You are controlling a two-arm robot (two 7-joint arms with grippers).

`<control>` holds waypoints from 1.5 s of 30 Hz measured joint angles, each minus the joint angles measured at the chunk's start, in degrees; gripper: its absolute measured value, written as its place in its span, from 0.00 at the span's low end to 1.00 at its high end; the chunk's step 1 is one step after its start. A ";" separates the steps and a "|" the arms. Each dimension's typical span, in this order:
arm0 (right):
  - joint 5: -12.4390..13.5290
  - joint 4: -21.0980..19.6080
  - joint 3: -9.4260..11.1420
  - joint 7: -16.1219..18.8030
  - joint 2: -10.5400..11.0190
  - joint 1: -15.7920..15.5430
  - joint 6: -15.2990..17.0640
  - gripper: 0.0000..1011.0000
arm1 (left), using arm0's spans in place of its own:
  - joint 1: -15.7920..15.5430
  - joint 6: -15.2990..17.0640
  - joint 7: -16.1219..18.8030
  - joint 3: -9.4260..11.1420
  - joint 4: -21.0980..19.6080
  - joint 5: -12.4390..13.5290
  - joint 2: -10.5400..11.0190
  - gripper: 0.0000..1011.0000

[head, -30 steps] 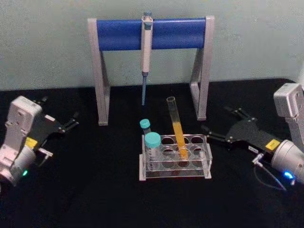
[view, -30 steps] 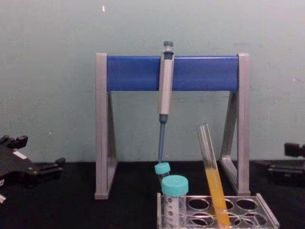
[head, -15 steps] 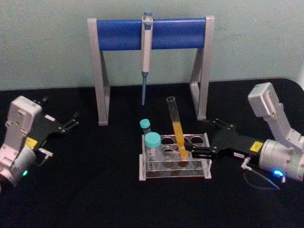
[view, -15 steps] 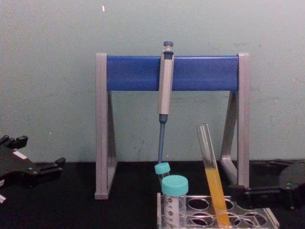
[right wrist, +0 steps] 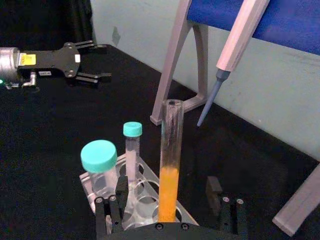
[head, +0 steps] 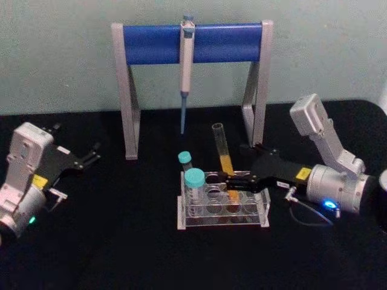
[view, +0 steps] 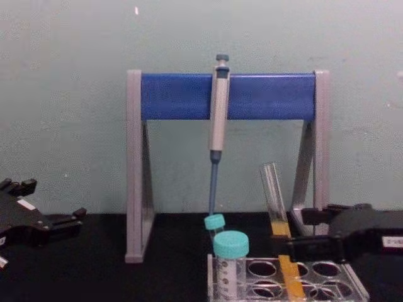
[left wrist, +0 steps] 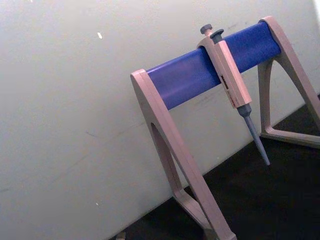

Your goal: Pick up the test tube from the test tube rack, shake it, then place it back into the test tube rack.

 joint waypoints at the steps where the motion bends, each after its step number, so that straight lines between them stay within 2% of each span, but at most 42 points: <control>1: 0.00 0.00 0.00 0.00 0.00 0.00 0.00 0.99 | 0.00 0.00 0.00 0.00 0.00 0.00 0.00 0.99; 4: -0.27 1.67 -0.64 0.21 -1.12 1.42 -0.07 0.99 | 0.00 0.00 0.00 0.00 0.00 0.00 0.00 0.99; 14: -1.13 4.20 -1.88 0.68 -2.82 3.49 -0.46 0.99 | 0.00 0.00 0.00 0.00 0.00 0.00 0.00 0.99; 28: -1.37 4.31 -2.07 0.61 -2.98 3.66 -0.51 0.99 | 0.00 0.00 0.00 0.00 0.00 0.00 0.00 0.99; 35: -1.29 4.29 -2.03 0.60 -2.95 3.62 -0.56 0.85 | 0.00 0.00 0.00 -0.01 0.00 0.00 0.00 0.99; 45: -1.24 4.23 -1.98 0.60 -2.92 3.58 -0.57 0.53 | 0.00 0.00 0.00 0.00 0.00 0.00 0.00 0.99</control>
